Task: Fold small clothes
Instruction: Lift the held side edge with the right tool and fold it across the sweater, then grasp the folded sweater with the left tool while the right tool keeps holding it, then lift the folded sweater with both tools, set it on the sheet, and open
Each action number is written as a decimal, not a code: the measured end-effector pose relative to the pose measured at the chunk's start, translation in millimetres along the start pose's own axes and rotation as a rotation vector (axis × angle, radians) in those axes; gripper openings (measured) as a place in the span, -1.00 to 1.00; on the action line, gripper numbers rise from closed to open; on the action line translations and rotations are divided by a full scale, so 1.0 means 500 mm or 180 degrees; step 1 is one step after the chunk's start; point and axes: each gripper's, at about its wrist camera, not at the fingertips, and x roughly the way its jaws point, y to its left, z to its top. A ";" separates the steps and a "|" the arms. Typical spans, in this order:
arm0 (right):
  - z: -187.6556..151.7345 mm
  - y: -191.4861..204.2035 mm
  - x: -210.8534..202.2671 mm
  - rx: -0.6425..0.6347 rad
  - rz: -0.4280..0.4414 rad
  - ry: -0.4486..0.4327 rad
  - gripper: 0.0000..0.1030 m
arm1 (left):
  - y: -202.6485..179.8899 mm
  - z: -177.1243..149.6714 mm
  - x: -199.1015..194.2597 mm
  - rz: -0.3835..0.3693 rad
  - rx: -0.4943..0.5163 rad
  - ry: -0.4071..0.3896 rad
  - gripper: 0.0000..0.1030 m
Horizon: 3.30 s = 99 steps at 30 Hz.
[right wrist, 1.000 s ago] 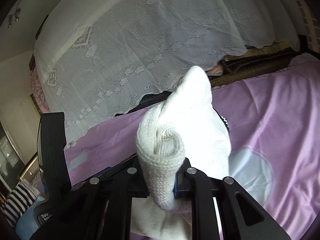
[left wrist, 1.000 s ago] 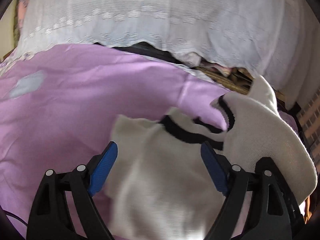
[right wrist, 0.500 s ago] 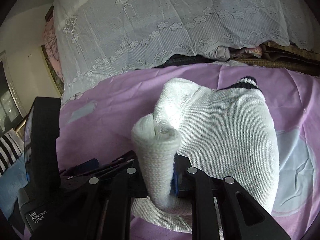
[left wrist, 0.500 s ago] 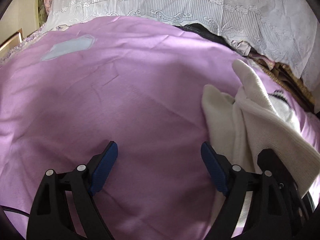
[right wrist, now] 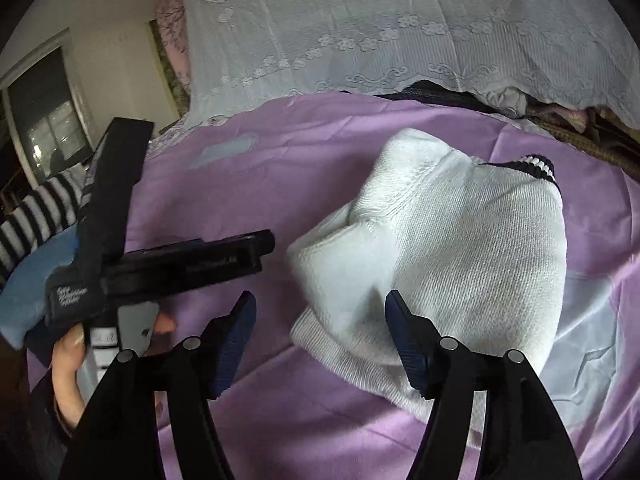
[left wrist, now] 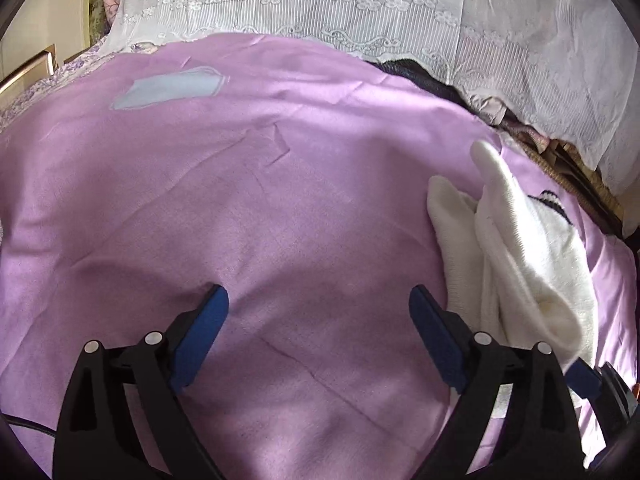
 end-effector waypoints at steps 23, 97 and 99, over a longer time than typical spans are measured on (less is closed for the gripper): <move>-0.004 -0.121 -0.013 0.0614 -0.0201 -0.0220 -0.42 | -0.120 -0.015 0.020 -0.0024 0.0448 -0.0067 0.91; 0.224 0.217 0.310 0.0541 0.1151 -0.0149 -0.06 | 0.281 0.068 -0.175 0.0495 -0.0102 -0.0696 -0.23; 0.204 0.233 0.352 0.0444 0.1055 -0.0003 -0.06 | 0.304 0.055 -0.137 0.0674 -0.0118 -0.0555 -0.23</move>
